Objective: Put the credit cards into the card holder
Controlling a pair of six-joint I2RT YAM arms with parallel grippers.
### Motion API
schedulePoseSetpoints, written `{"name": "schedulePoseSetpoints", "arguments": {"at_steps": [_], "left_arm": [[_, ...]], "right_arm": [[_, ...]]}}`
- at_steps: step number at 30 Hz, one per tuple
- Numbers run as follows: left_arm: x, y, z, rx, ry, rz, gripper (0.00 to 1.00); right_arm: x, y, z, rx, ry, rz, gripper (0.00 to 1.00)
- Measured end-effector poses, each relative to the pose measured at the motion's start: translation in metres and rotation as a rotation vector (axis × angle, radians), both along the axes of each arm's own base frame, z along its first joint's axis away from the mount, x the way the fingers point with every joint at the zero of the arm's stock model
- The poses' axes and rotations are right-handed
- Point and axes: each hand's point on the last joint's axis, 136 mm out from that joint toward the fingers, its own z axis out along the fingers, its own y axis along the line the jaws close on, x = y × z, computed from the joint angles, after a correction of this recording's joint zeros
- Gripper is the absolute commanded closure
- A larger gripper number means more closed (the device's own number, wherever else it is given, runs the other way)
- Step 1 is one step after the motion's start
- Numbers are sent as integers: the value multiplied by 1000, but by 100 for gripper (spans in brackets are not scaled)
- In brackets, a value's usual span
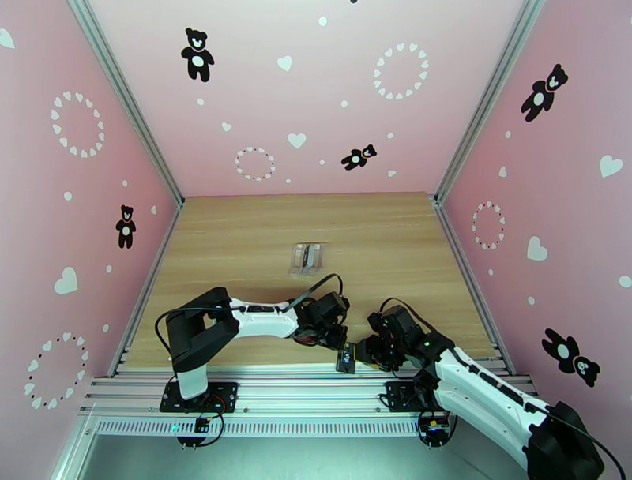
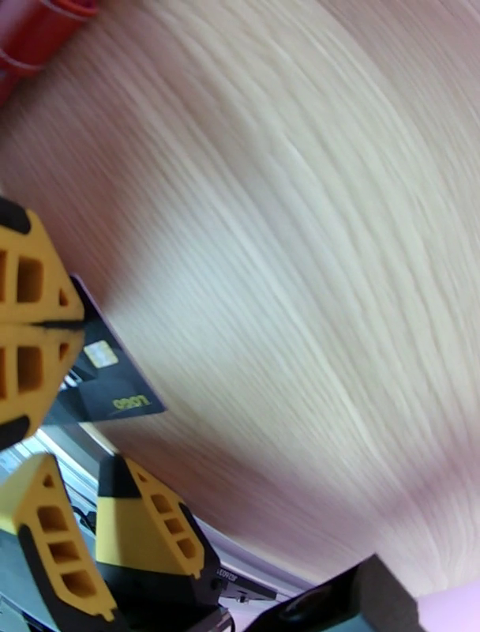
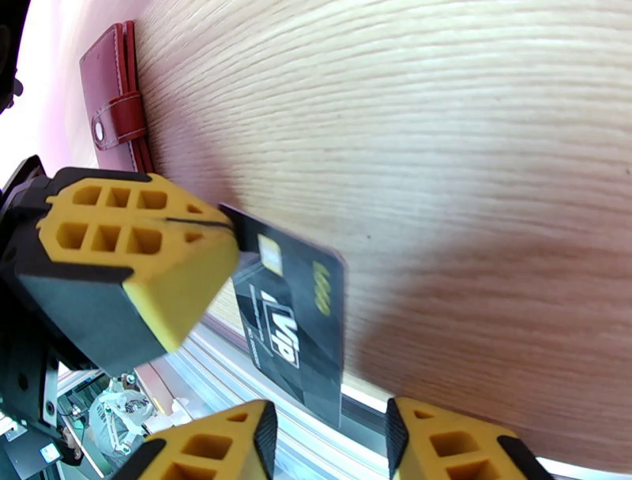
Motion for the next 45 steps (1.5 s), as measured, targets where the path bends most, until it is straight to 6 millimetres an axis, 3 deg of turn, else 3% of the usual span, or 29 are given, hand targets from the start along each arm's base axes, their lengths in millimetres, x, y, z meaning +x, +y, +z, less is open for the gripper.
{"name": "schedulePoseSetpoints", "arguments": {"at_steps": [8, 19, 33, 45], "left_arm": [[-3, 9, 6, 12, -21, 18, 94], [-17, 13, -2, 36, -10, -3, 100], [-16, 8, -2, 10, -7, 9, 100], [-16, 6, -3, -8, -5, 17, 100]], "right_arm": [[-1, 1, -1, 2, -2, 20, 56], [-2, 4, -1, 11, -2, 43, 56], [-6, 7, -2, 4, -14, 85, 57], [-31, -7, -8, -54, 66, 121, 57]]}}
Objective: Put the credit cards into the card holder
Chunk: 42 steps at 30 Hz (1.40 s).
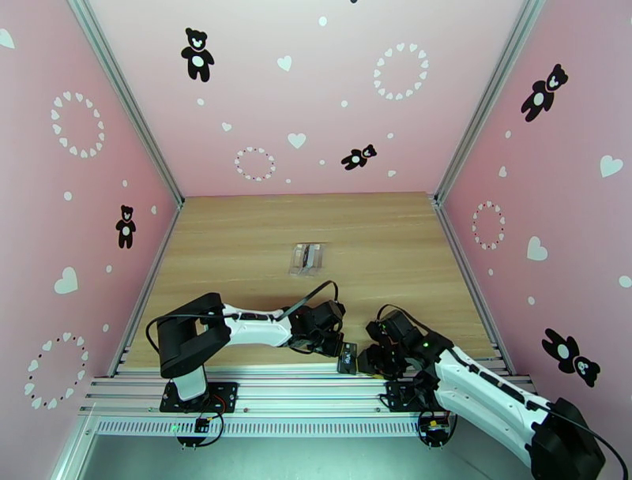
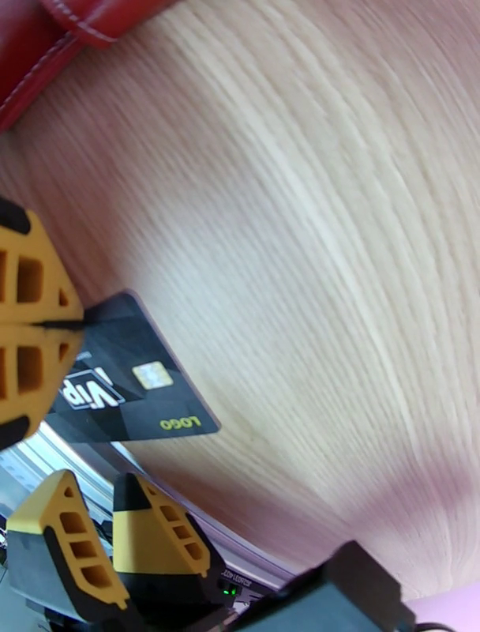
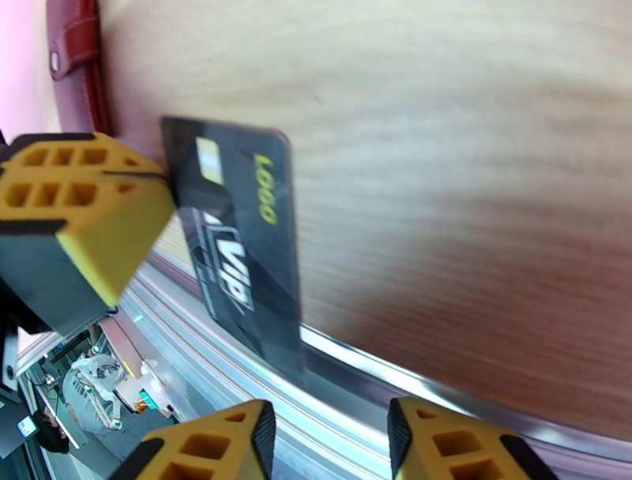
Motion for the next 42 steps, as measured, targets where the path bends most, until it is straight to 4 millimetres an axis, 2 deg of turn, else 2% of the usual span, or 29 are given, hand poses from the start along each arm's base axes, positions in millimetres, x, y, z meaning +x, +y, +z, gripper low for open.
{"name": "schedulePoseSetpoints", "arguments": {"at_steps": [11, 17, 24, 27, 31, 34, 37, 39, 42], "left_arm": [[0, 0, 1, -1, 0, 3, 100], [0, 2, 1, 11, -1, 4, 100], [0, 10, 5, 40, -8, 7, 99], [2, 13, 21, 37, -35, 12, 99], [12, 16, 61, -22, -104, 26, 98], [29, 29, 92, -76, -153, 78, 98], [58, 61, 104, -86, -191, 189, 96], [75, 89, 97, -62, -196, 269, 96], [87, 129, 65, 13, -156, 363, 97]], "right_arm": [[2, 13, -7, -40, -6, 55, 55], [7, 16, -2, -38, -22, 54, 53], [9, 13, 0, -67, -30, 52, 45], [10, 9, 5, -90, -41, 57, 44], [19, 10, 30, -99, -99, 69, 44], [33, 18, 53, -81, -159, 69, 44], [48, 28, 65, -92, -182, 75, 44], [58, 36, 68, -127, -186, 89, 44], [73, 56, 70, -189, -201, 135, 47]]}}
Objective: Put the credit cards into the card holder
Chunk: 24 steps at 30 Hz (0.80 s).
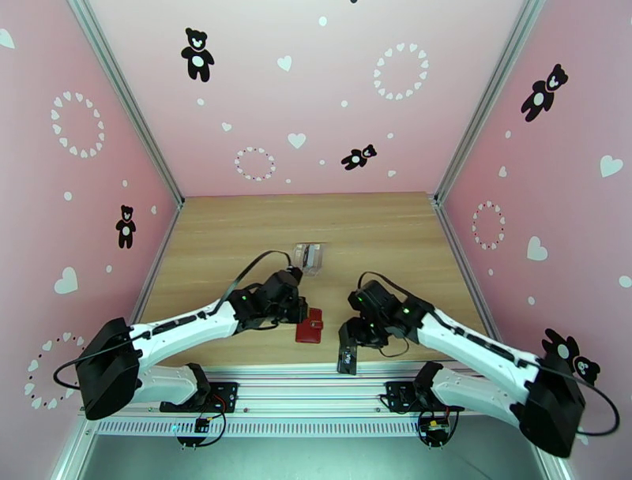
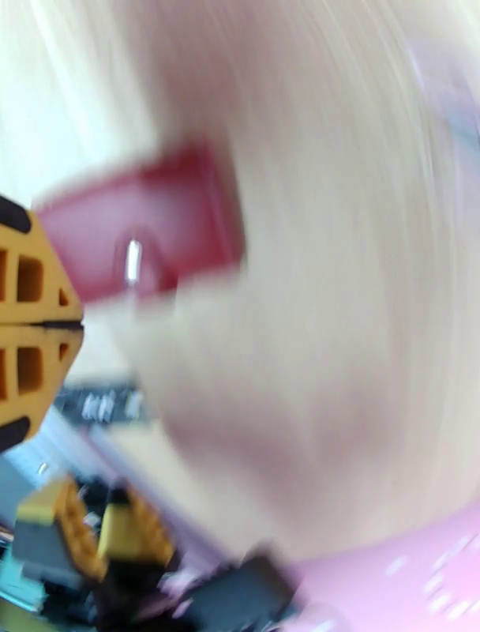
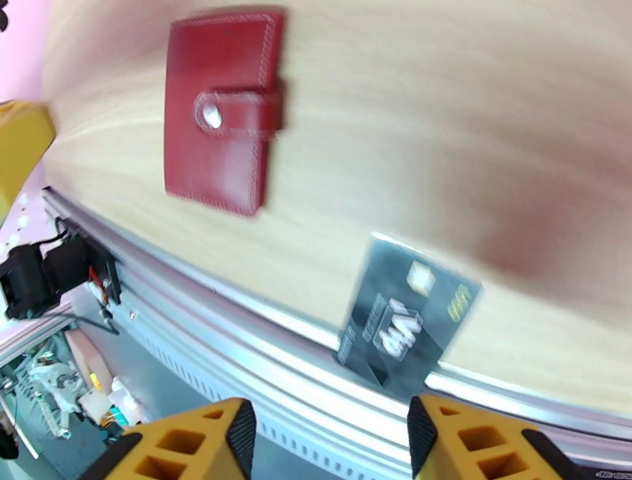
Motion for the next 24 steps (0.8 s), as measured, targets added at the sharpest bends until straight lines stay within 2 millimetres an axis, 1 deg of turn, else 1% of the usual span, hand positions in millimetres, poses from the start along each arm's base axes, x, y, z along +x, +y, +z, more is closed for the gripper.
{"name": "schedulePoseSetpoints", "arguments": {"at_steps": [2, 4, 7, 10, 13, 16, 21, 24], "left_arm": [[-3, 16, -20, 37, 44, 27, 97], [-8, 19, -31, 52, 80, 23, 97], [-7, 12, -35, 31, 93, 13, 98], [-4, 5, -40, 10, 103, 5, 98], [-3, -2, -45, -12, 112, -1, 98], [-3, -4, -48, -24, 118, 1, 98], [-2, -5, -50, -40, 111, 8, 99], [-2, -2, -55, -40, 116, 20, 99]], "right_arm": [[14, 19, 3, -41, -39, 30, 49], [24, 36, 4, -72, -77, 55, 50], [37, 61, 2, -104, -104, 82, 52], [45, 77, -10, -141, -105, 96, 58], [50, 83, -25, -180, -93, 101, 59], [53, 85, -37, -212, -81, 102, 59], [62, 93, -41, -231, -87, 101, 59], [64, 95, -47, -243, -80, 106, 59]]}}
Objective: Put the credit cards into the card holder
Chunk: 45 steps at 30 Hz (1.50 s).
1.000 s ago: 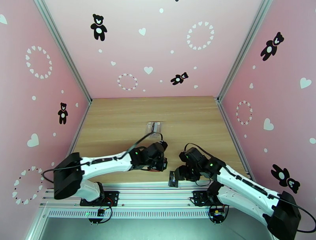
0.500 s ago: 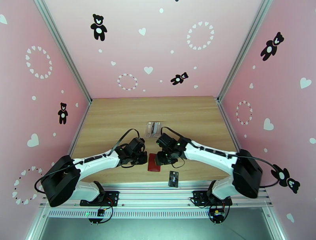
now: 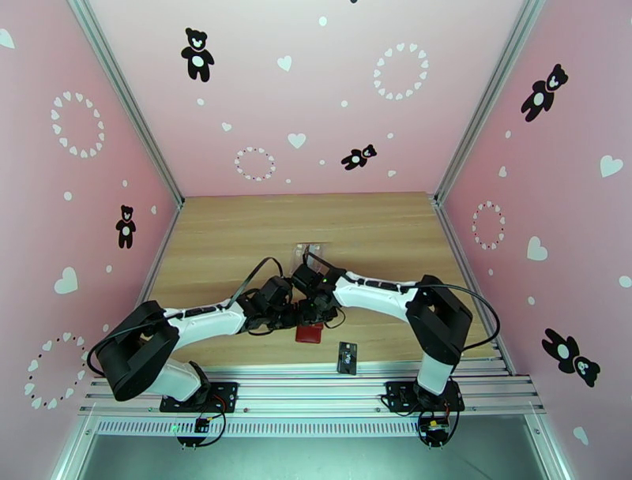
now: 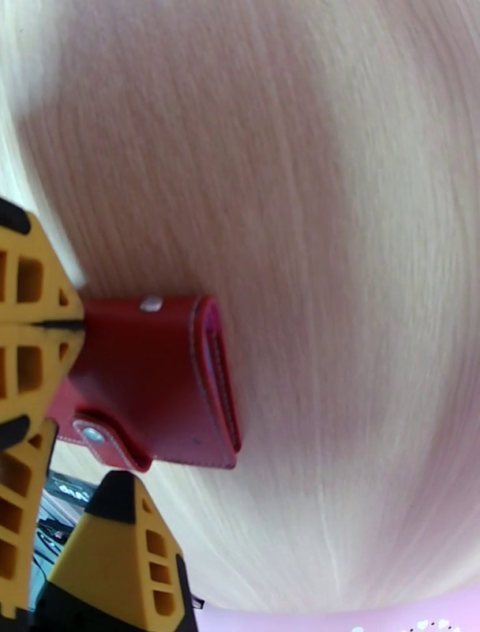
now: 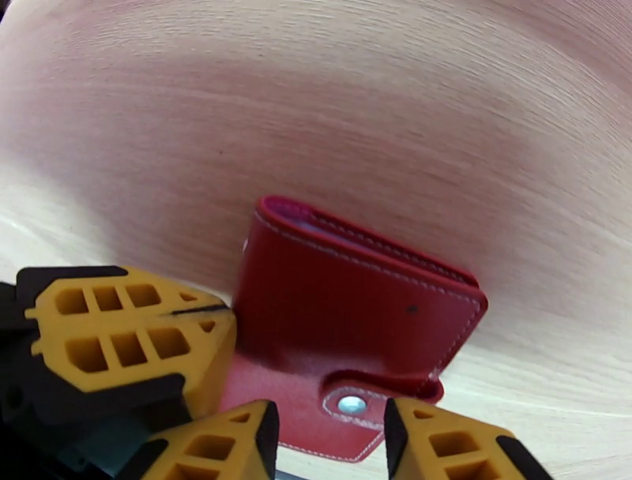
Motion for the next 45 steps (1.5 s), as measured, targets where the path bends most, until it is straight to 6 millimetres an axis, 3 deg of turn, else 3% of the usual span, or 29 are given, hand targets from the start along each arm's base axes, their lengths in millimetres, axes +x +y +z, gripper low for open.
{"name": "schedulePoseSetpoints", "arguments": {"at_steps": [13, 20, 25, 32, 37, 45], "left_arm": [[0, 4, -7, -19, -5, 25, 100], [0, 4, -7, -20, -5, 24, 100], [1, 2, -7, -28, -12, 22, 100], [1, -1, -6, -39, -11, 16, 100], [-2, 2, -10, -27, 1, 15, 100], [-3, 3, -10, -29, -2, 15, 100]], "right_arm": [[0, -1, -16, -19, 6, 4, 62], [2, -3, -17, -36, -12, 12, 80], [5, 1, -12, -13, -31, 13, 100], [4, -4, -7, 6, -34, 1, 100], [1, -6, 7, 118, -17, -19, 100], [2, 11, 33, 327, 6, -24, 100]]}}
